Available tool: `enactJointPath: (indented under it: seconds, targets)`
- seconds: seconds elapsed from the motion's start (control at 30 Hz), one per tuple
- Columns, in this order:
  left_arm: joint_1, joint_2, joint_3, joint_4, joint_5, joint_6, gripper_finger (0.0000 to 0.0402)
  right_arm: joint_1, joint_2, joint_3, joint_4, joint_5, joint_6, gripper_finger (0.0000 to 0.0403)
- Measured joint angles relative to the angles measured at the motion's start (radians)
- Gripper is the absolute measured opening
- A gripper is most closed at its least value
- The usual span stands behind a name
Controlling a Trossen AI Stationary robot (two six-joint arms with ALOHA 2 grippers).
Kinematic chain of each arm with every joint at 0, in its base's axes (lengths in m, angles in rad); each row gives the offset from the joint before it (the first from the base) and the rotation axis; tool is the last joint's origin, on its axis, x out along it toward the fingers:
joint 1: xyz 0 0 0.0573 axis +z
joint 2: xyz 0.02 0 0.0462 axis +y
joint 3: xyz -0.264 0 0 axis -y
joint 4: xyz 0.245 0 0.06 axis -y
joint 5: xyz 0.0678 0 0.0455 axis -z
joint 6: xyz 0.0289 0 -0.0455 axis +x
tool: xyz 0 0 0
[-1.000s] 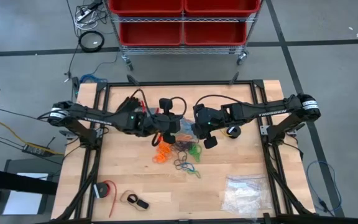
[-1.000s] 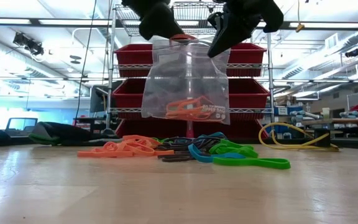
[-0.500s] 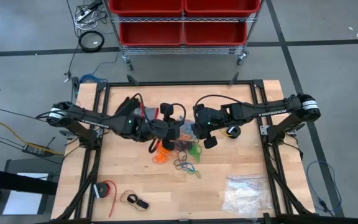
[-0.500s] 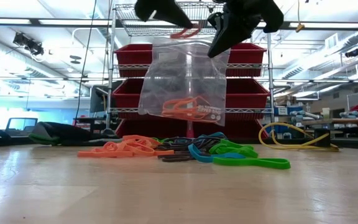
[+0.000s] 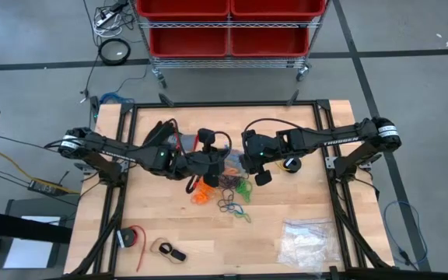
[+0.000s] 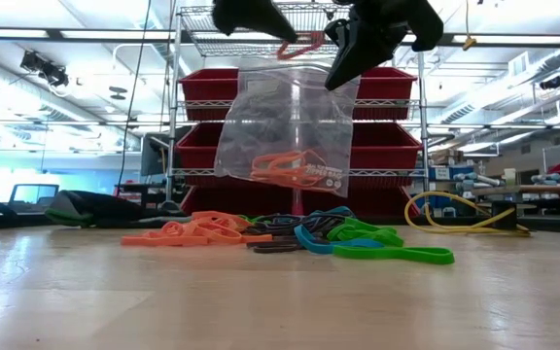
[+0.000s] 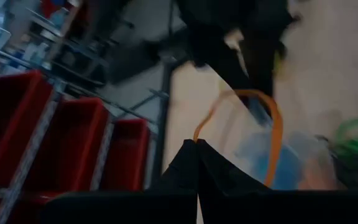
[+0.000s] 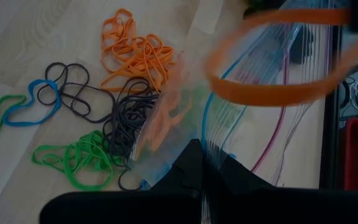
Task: Sort rubber bands
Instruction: Put the orange rubber band into the transparent zip bag
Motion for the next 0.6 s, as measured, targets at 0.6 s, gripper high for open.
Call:
enactJointPath:
  seconds: [0.6]
  targets:
    - [0.049,0.000,0.000,0.080,-0.030,0.095,0.0001,0.000,0.000,0.000,0.000,0.000,0.001,0.0000]
